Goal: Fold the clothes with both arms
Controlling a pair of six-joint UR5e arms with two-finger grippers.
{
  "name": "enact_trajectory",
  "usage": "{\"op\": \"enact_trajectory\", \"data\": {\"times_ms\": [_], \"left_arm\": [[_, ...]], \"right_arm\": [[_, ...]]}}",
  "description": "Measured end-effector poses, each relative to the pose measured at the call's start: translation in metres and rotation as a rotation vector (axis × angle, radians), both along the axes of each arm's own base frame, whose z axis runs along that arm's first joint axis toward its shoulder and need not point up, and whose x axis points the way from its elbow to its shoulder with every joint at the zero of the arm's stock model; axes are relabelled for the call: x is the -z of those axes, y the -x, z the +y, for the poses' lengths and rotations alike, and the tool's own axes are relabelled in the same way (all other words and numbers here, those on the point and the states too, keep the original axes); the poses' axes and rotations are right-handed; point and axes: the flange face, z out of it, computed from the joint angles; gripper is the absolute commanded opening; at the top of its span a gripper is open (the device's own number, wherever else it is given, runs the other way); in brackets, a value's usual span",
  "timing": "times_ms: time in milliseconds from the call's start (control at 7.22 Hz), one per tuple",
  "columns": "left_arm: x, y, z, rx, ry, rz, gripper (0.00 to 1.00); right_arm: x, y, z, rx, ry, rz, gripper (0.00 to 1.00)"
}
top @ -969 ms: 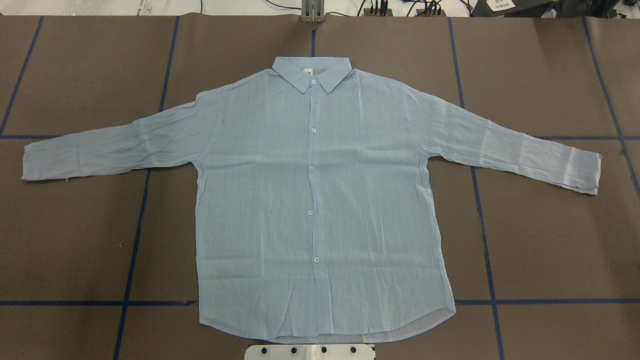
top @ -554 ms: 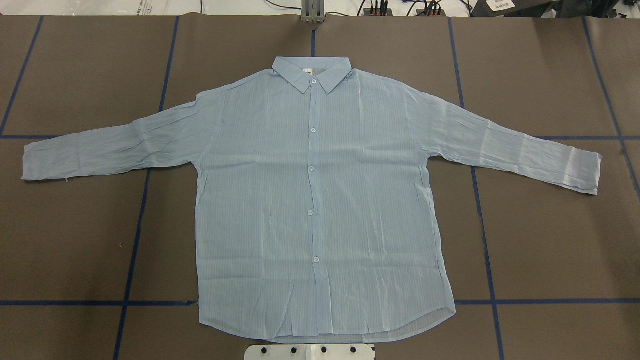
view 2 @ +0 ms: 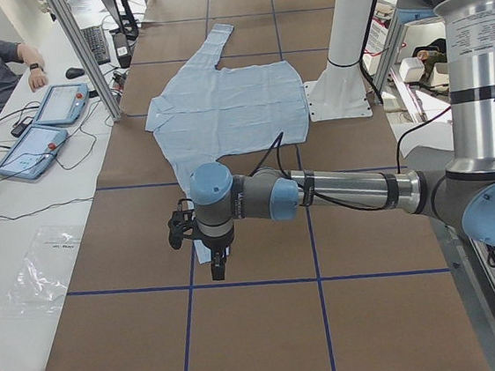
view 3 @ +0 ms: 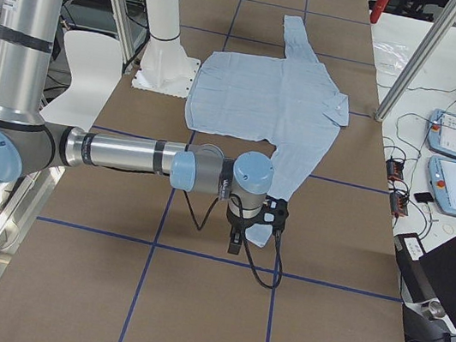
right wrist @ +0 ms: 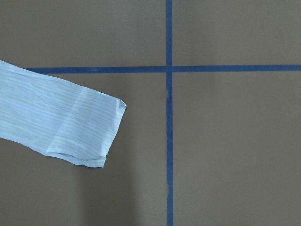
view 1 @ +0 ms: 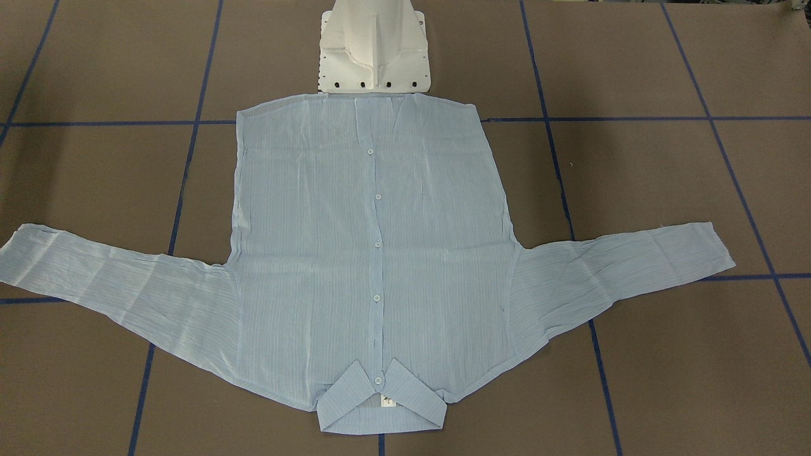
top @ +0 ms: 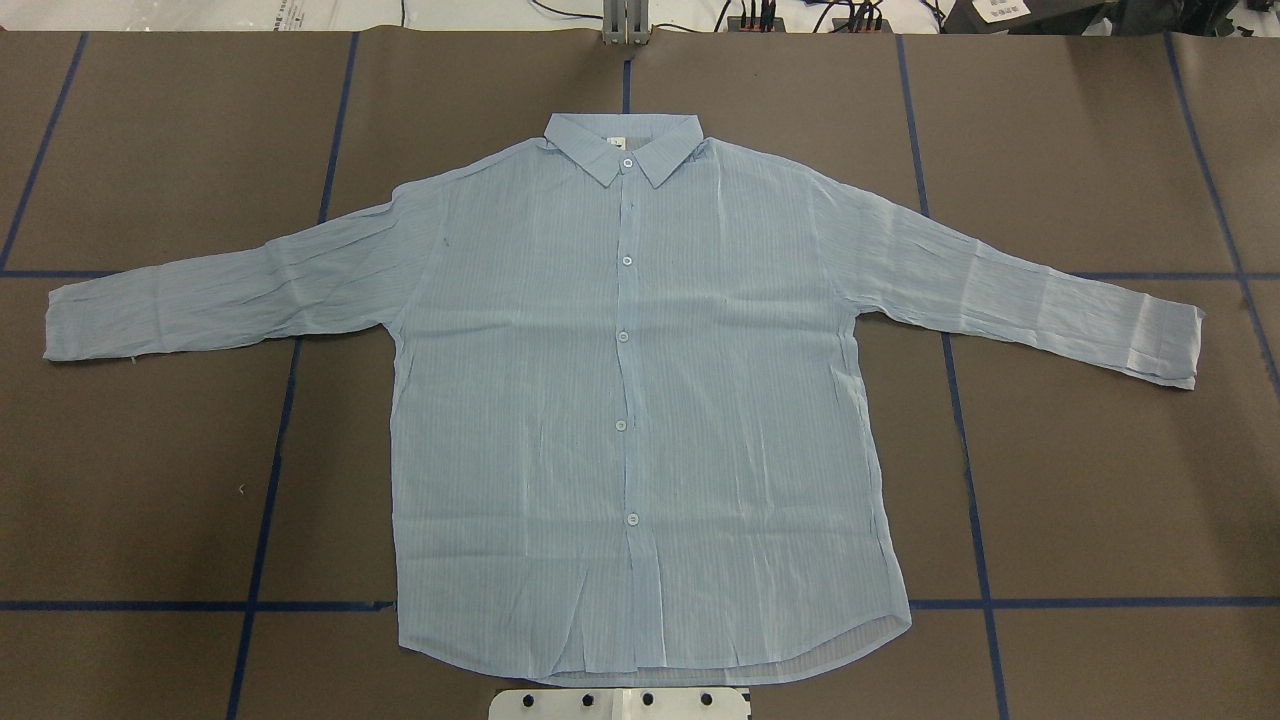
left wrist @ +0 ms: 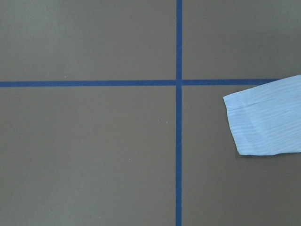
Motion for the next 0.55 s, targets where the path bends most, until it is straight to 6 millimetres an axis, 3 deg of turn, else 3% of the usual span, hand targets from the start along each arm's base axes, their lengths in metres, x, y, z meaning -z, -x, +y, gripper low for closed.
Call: {"op": "enact_trajectory", "data": {"times_ms": [277, 554], "left_arm": [[0.010, -0.003, -0.006, -0.007, -0.071, 0.038, 1.00], [0.017, -0.005, -0.012, -0.014, -0.100, 0.058, 1.00]], "right_arm": [[0.001, 0.013, -0.010, 0.021, -0.056, -0.053, 1.00], [0.003, 0.051, -0.031, 0.057, -0.116, -0.081, 1.00]]}}
